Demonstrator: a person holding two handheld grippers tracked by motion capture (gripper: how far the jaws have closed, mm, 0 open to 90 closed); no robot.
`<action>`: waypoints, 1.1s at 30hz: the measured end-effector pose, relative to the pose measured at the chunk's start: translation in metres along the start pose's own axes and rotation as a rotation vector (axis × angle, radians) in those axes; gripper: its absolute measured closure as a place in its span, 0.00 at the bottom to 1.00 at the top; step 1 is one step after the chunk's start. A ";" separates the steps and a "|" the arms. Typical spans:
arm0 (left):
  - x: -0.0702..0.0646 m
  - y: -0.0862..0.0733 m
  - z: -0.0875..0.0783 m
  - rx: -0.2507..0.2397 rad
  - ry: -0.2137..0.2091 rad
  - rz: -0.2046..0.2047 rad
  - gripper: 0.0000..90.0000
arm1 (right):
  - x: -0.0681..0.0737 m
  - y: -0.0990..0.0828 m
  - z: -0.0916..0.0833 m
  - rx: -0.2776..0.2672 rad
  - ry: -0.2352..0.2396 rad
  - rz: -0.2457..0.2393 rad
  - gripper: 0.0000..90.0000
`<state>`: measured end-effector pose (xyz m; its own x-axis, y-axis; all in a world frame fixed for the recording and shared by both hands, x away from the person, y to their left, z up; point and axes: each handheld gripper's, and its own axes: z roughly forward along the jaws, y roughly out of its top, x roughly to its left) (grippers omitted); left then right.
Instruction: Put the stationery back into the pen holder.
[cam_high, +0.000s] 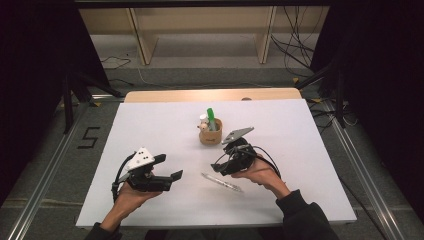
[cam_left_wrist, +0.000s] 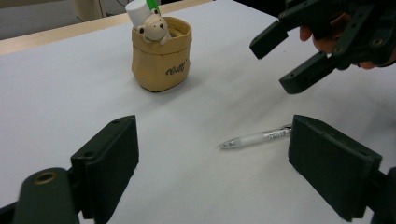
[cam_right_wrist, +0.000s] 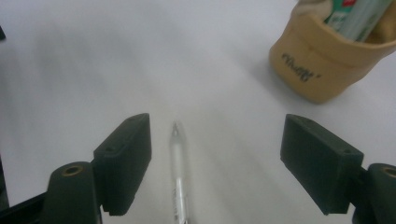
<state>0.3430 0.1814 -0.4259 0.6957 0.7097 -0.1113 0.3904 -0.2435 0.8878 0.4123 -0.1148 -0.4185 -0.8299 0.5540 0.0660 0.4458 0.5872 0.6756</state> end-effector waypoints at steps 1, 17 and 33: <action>0.000 0.000 0.000 -0.002 0.000 -0.001 0.17 | 0.001 -0.002 0.002 0.014 0.004 -0.001 0.30; 0.002 -0.001 -0.004 -0.030 -0.001 -0.008 0.17 | 0.014 -0.011 0.019 0.202 0.013 -0.037 0.39; 0.001 -0.003 -0.006 -0.024 -0.002 -0.003 0.17 | 0.019 -0.014 0.033 0.309 0.007 -0.069 0.57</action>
<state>0.3395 0.1869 -0.4258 0.6957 0.7091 -0.1145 0.3780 -0.2259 0.8978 0.4015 -0.0936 -0.4511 -0.8635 0.5032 0.0341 0.4684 0.7751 0.4240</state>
